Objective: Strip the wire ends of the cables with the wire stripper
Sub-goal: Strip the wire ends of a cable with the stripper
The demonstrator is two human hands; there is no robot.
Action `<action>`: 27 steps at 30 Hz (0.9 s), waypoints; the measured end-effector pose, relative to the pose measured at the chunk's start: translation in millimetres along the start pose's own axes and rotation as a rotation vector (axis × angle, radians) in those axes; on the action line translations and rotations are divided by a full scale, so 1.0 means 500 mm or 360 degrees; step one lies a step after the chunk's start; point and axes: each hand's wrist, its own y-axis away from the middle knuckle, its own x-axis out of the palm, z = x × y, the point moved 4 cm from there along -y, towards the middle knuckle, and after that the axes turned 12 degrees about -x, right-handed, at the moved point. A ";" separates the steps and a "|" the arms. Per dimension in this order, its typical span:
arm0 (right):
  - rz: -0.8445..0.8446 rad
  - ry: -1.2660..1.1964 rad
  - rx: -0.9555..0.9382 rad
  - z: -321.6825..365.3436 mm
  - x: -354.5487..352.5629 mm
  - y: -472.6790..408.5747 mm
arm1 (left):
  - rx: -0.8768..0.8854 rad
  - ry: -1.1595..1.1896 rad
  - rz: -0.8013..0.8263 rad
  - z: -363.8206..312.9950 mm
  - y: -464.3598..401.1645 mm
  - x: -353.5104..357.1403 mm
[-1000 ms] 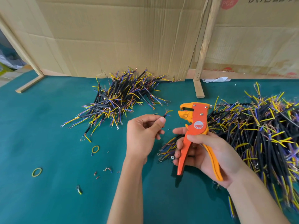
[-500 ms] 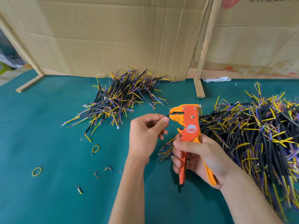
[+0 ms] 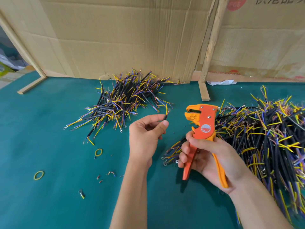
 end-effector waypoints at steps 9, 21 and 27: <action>0.0082 0.0077 0.0117 -0.010 0.005 0.002 | 0.0017 -0.0143 0.0047 -0.008 0.008 0.006; 0.0052 0.0168 0.0094 -0.014 0.015 0.003 | 0.0033 -0.0228 0.0031 -0.007 0.008 0.007; -0.0230 0.0169 -0.0101 -0.012 0.022 -0.003 | 0.0053 -0.0274 0.0050 -0.007 0.010 0.023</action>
